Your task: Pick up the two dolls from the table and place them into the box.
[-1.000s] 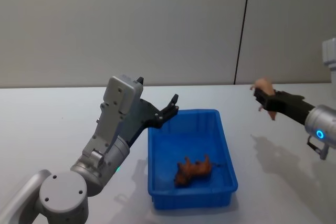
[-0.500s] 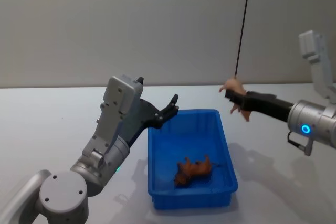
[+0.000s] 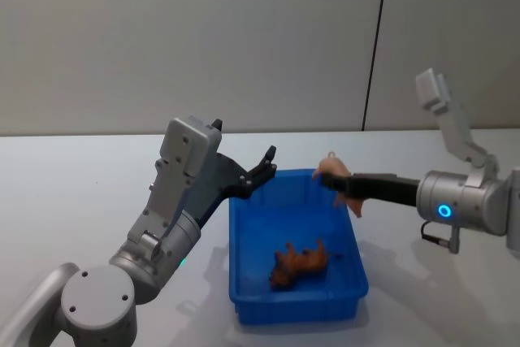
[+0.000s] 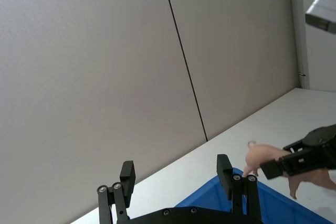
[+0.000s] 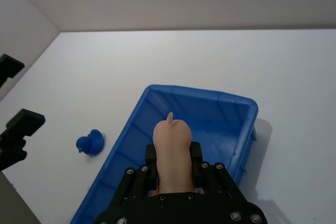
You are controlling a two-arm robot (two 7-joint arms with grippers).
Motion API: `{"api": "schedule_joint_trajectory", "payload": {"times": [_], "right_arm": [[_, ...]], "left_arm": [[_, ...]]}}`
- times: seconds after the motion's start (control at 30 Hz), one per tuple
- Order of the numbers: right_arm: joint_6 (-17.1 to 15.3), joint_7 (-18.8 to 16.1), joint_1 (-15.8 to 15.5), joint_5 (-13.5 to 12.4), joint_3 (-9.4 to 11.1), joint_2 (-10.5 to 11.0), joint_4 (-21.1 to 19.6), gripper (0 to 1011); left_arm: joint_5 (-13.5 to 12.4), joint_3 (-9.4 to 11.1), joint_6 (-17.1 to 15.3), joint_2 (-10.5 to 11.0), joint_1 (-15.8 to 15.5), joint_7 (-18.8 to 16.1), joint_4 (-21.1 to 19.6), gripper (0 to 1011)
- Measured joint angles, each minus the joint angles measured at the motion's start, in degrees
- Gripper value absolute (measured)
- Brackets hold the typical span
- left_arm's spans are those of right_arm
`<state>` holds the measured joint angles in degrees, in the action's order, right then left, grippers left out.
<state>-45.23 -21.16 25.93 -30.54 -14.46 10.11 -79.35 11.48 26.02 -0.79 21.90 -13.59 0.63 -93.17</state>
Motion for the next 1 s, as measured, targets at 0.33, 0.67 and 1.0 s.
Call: {"api": "schedule_joint_trajectory", "payload": {"times": [0.33, 0.67, 1.0], "right_arm": [[-2.08, 0.16, 0.97, 1.49, -1.2, -0.73, 1.86, 448], [-3.06, 0.27, 1.42, 2.11, -1.7, -1.07, 2.74, 754], [-3.2, 0.3, 1.56, 2.34, -1.88, -1.12, 2.93, 1001]], "left_arm": [[0.0, 0.0, 0.0, 0.0, 0.0, 0.0, 0.0, 999], [0.0, 0.0, 0.0, 0.0, 0.0, 0.0, 0.0, 999], [0.0, 0.0, 0.0, 0.0, 0.0, 0.0, 0.0, 999]]}}
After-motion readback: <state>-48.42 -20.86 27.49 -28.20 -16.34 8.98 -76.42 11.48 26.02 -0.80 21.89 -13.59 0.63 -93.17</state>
